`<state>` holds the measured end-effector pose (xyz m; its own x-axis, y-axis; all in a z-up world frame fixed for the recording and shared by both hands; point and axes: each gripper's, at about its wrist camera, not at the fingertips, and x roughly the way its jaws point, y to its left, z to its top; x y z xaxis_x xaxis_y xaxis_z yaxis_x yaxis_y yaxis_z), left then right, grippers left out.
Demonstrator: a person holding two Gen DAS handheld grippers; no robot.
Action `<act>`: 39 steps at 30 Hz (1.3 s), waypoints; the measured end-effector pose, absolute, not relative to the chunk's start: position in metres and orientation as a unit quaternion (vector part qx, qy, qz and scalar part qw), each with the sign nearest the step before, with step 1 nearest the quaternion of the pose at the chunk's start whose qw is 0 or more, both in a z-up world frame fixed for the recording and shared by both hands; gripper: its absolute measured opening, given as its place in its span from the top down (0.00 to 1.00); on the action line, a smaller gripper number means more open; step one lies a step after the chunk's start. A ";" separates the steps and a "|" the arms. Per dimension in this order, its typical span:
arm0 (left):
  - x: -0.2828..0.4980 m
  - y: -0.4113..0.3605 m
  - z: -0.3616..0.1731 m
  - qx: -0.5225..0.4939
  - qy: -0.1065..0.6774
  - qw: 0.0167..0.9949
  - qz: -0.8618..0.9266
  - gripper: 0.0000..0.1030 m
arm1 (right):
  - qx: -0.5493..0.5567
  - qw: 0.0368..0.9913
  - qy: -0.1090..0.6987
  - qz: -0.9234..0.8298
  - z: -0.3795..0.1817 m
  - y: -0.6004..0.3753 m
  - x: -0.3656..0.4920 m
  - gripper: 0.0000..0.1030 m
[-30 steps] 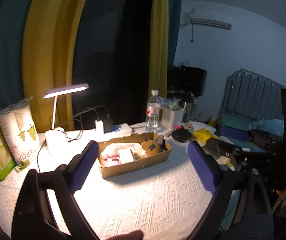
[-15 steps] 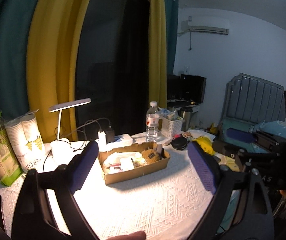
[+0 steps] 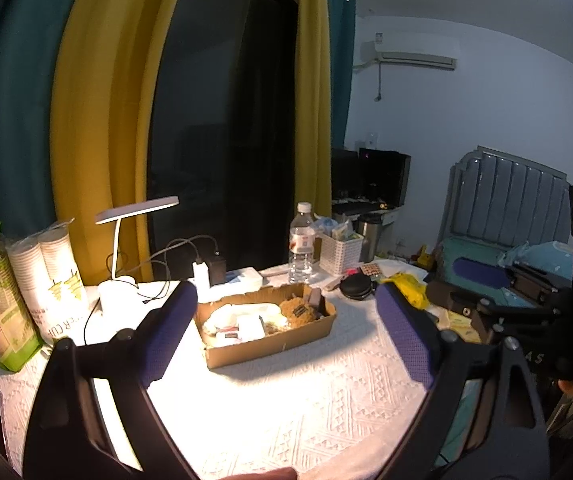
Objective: Organize soft objects
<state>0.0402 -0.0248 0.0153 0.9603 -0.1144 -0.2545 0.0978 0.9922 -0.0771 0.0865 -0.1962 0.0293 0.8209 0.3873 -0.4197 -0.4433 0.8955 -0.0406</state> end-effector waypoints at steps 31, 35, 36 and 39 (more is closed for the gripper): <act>0.040 -0.024 0.011 -0.036 0.133 0.989 -0.058 0.11 | -0.067 0.950 0.214 0.217 0.021 -0.193 0.093 0.41; 0.041 -0.023 0.010 -0.038 0.134 0.989 -0.057 0.11 | -0.066 0.950 0.216 0.217 0.021 -0.192 0.094 0.41; 0.042 -0.024 0.010 -0.037 0.135 0.989 -0.057 0.11 | -0.066 0.949 0.217 0.217 0.020 -0.192 0.094 0.41; 0.042 -0.023 0.010 -0.038 0.134 0.989 -0.056 0.11 | -0.066 0.949 0.218 0.217 0.019 -0.191 0.096 0.41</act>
<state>0.0420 -0.0234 0.0096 0.9579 -0.1211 -0.2604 0.1007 0.9908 -0.0903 0.0955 -0.1913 0.0187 0.8106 0.3835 -0.4426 -0.4409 0.8970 -0.0302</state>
